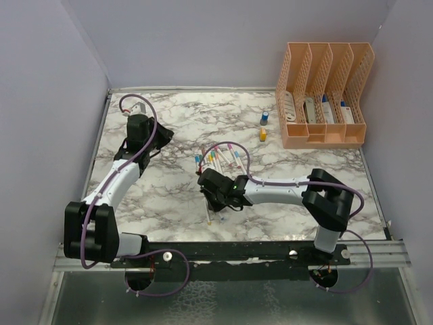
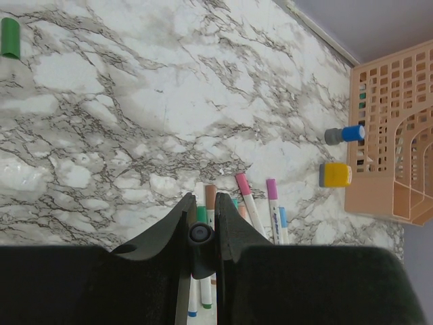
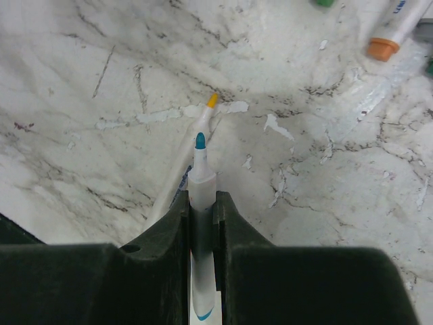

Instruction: Open the pen caps

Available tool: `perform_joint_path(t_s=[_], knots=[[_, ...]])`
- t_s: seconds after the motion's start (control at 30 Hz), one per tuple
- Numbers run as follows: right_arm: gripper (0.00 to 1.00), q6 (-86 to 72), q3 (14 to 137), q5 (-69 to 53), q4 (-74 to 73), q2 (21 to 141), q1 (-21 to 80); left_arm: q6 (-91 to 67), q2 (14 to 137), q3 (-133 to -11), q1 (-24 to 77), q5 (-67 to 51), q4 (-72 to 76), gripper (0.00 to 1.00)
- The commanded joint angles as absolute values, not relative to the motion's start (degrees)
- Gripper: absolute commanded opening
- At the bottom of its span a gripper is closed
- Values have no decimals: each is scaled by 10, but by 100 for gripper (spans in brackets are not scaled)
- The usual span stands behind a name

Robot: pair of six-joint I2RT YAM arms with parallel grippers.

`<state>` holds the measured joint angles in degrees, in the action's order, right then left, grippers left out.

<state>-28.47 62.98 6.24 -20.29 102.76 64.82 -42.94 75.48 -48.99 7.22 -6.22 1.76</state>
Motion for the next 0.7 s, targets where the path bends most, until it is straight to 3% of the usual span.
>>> perform_joint_path(t_s=[0.0, 0.13, 0.47, 0.67], knots=[[1, -321, 657, 126, -245, 1056, 652, -422, 758, -493, 66, -72, 22, 0], [3, -343, 661, 130, -252, 1068, 652, -421, 769, -497, 64, -70, 25, 0], [31, -360, 649, 127, -245, 1064, 652, -407, 857, -552, 56, -45, 37, 0], [33, -359, 642, 135, -243, 1037, 651, -405, 916, -590, 45, -39, 46, 0]])
